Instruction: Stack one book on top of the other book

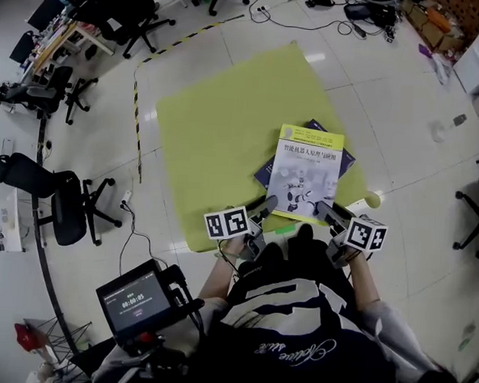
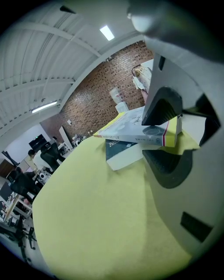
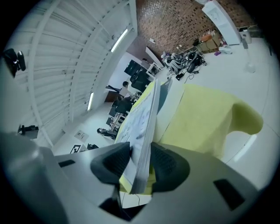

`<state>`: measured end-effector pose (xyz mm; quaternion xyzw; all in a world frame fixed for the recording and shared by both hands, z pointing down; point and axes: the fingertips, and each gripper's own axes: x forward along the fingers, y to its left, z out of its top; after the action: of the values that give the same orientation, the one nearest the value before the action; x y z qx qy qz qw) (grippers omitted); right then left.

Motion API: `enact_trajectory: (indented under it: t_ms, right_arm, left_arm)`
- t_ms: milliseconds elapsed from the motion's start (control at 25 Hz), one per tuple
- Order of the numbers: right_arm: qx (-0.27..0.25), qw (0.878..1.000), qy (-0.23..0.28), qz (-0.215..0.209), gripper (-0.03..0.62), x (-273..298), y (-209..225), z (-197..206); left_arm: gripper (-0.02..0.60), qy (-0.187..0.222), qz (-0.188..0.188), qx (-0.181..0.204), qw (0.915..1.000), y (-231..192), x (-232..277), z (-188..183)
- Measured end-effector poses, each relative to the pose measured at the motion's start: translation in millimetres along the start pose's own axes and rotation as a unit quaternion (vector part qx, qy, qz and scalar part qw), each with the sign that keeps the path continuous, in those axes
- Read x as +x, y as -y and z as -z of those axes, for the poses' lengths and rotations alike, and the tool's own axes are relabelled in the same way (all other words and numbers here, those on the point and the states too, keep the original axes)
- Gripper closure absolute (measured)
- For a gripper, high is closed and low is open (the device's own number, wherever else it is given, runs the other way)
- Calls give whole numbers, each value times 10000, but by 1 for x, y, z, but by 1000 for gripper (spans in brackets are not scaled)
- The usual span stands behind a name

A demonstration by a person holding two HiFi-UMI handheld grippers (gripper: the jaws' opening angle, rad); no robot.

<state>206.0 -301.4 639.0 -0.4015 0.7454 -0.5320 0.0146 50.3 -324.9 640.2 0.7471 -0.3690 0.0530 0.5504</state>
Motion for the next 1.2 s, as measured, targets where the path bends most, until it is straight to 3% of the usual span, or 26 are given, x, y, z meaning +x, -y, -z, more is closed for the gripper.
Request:
enact_trajectory:
  t_ms: [80, 240, 400, 600, 760, 1200]
  right_arm:
    - [-129, 9999, 44, -9, 461, -2, -4, -3]
    - [-647, 9978, 104, 62, 488, -5, -21, -8]
    - [-1171, 9929, 180, 54, 491, -10, -38, -15]
    - [-1377, 9898, 367, 76, 488, -13, -70, -9]
    - [-1478, 9880, 455, 61, 488, -14, -94, 3]
    - [-1708, 9848, 197, -230, 487, 63, -195, 112]
  left_arm:
    - [442, -70, -44, 222, 9997, 4, 2, 0]
    - [457, -14, -186, 560, 9983, 12, -4, -3]
    - [472, 152, -34, 747, 9971, 28, -12, -7]
    - [474, 280, 224, 730, 9967, 37, -35, -14]
    - [474, 286, 288, 1024, 9939, 41, -62, -19]
    - [474, 556, 79, 1021, 9932, -45, -211, -20]
